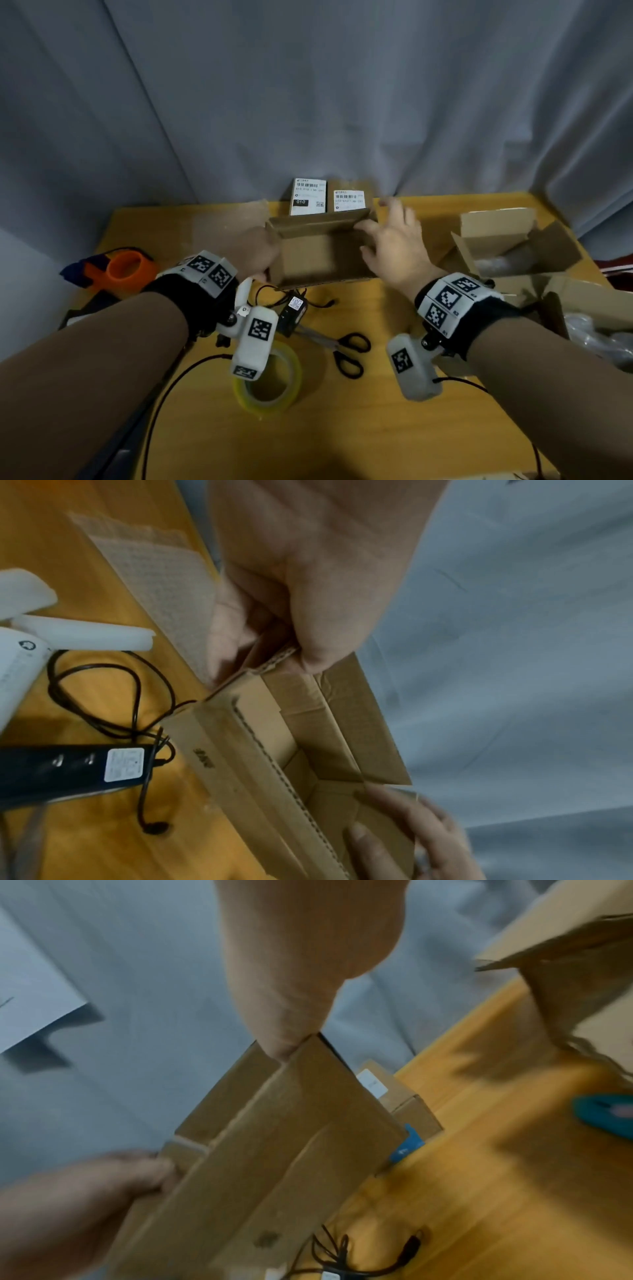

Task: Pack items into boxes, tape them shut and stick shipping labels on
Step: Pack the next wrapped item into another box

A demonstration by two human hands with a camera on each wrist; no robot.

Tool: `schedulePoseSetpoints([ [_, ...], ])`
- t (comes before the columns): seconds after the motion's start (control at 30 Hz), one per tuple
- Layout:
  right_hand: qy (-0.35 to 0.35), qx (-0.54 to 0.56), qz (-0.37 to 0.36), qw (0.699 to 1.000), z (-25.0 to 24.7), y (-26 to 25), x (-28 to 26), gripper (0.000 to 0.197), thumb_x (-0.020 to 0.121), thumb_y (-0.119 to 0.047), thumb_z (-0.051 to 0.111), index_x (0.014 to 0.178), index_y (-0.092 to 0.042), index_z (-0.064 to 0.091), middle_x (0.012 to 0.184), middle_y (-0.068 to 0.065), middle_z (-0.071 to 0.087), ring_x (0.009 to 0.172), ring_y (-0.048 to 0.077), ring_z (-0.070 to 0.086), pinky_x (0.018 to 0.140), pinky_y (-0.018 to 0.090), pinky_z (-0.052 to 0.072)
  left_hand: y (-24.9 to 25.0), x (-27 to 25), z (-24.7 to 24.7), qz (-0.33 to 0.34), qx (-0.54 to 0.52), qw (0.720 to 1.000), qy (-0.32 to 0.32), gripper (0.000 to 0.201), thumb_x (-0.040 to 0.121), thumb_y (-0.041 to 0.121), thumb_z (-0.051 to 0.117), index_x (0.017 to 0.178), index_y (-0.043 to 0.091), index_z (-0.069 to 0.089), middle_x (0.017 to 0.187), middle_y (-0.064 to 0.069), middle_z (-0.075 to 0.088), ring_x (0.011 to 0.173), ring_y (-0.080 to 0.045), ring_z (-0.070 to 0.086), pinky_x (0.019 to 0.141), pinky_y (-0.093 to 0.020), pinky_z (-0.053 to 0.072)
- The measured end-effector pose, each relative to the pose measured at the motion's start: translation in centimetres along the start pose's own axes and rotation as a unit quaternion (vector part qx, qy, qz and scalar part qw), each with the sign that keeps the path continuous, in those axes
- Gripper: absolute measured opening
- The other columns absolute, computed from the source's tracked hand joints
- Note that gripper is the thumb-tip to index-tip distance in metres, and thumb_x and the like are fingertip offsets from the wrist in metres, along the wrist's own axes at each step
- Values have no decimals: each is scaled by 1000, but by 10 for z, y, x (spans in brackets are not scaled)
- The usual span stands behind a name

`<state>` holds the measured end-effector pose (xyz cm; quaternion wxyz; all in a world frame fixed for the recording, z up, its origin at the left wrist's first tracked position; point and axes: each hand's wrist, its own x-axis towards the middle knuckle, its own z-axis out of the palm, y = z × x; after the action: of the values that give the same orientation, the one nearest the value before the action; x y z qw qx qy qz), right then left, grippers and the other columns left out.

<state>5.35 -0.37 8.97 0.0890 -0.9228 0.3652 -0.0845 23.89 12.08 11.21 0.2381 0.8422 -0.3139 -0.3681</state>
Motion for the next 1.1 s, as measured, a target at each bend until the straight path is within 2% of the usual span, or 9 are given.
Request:
schedulePoseSetpoints([
  [0.1, -118, 100, 93, 984, 0, 12, -5, 46, 92, -6, 51, 136, -21, 50, 138, 13, 47, 118, 28, 53, 101, 30, 42, -4, 3, 8, 24, -8, 999, -48, 20, 94, 17, 52, 106, 3, 61, 90, -10, 66, 84, -27, 68, 70, -32, 59],
  [0.2, -142, 95, 145, 975, 0, 24, -10, 52, 94, -2, 46, 143, -17, 40, 133, 13, 55, 114, 27, 57, 97, 32, 48, -4, 8, 21, 47, -20, 997, -57, 39, 95, 48, 46, 98, 10, 55, 86, -3, 63, 78, -19, 69, 64, -28, 58],
  [0.3, -149, 74, 203, 965, 2, 41, -8, 54, 92, -2, 46, 143, -17, 39, 133, 12, 54, 116, 27, 55, 97, 35, 49, -10, 20, 39, 26, -70, 996, -54, 52, 98, 51, 34, 120, 7, 50, 108, -9, 63, 92, -22, 64, 77, -34, 55],
  [0.37, -166, 65, 227, 957, 6, 50, -6, 57, 92, -1, 45, 145, -18, 35, 136, 12, 51, 119, 28, 53, 96, 33, 48, -25, 32, 49, 37, 70, 996, -48, 50, 97, 45, 43, 131, 8, 46, 124, -10, 56, 110, -24, 55, 95, -37, 46],
  [0.47, -171, 66, 237, 954, 15, 55, -5, 59, 91, -1, 45, 146, -18, 35, 136, 12, 51, 122, 28, 51, 99, 34, 44, -55, 46, 66, 19, 249, 964, -89, 87, 81, 55, 62, 148, 18, 20, 151, -12, 24, 138, -31, 28, 110, -42, 28],
  [0.63, -170, 67, 244, 952, 30, 57, -6, 60, 90, 1, 43, 146, -18, 35, 132, 12, 54, 118, 29, 54, 99, 37, 47, -84, 66, 93, 22, 349, 928, -131, 120, 65, 63, 73, 150, 33, -6, 157, -8, -10, 144, -38, 5, 114, -51, 23],
  [0.77, -186, 80, 248, 947, 39, 55, -6, 63, 89, 4, 43, 147, -17, 32, 136, 14, 51, 121, 29, 52, 100, 37, 47, -88, 71, 105, 11, 412, 900, -144, 96, 74, 57, 68, 148, 32, 12, 153, -8, 15, 136, -39, 23, 102, -52, 39],
  [0.87, -185, 88, 235, 950, 45, 53, -8, 64, 88, 6, 42, 147, -18, 32, 133, 15, 53, 117, 30, 55, 95, 39, 50, -92, 70, 105, 37, 414, 900, -130, 65, 87, 36, 60, 143, 23, 28, 137, -13, 37, 123, -36, 41, 94, -45, 47],
  [1.1, -213, 94, 216, 948, 58, 48, -4, 63, 90, 5, 41, 148, -18, 31, 137, 14, 49, 120, 29, 52, 96, 35, 48, -98, 52, 68, 52, 269, 959, -74, 49, 89, 25, 61, 132, 11, 41, 113, -12, 60, 97, -27, 59, 79, -36, 49],
])
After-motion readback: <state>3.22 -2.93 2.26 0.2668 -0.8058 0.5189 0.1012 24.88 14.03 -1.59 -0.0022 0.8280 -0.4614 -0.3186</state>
